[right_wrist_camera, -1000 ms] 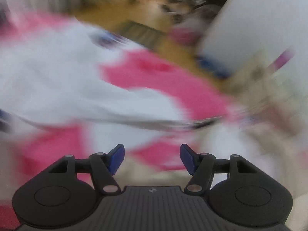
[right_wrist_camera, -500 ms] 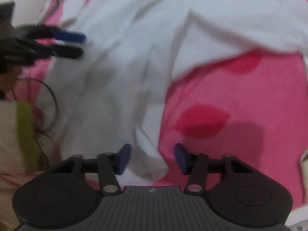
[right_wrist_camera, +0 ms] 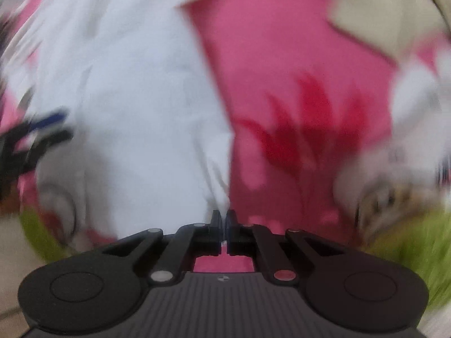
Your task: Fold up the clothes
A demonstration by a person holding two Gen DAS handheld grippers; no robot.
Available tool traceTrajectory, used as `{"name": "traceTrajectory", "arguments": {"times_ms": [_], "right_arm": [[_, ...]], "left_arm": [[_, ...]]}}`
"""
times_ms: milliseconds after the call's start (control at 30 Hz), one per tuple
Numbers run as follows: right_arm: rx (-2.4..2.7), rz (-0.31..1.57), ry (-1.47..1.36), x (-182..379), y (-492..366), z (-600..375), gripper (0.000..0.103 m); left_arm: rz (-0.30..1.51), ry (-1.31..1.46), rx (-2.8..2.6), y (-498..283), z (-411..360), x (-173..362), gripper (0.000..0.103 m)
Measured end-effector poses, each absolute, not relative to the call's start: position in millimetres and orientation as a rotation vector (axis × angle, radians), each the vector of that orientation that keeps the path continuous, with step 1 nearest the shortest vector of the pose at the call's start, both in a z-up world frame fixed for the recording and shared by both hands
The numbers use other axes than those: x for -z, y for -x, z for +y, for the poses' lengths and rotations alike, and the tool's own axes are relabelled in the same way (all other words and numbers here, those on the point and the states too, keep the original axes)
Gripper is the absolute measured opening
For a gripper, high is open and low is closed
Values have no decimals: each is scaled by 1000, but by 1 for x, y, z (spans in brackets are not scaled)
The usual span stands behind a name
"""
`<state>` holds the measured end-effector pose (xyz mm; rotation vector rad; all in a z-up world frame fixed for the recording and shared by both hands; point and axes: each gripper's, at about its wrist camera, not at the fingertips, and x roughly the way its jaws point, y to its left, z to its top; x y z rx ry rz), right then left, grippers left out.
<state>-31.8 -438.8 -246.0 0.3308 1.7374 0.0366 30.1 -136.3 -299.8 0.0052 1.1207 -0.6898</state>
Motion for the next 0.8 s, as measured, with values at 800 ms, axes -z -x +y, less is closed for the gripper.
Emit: {"name": "traceTrajectory", "arguments": {"times_ms": [800], "right_arm": [[-310,1530,115,274,-11,-369,28]], "left_arm": [[1068,-152,819,-5,-159,311,57]]}}
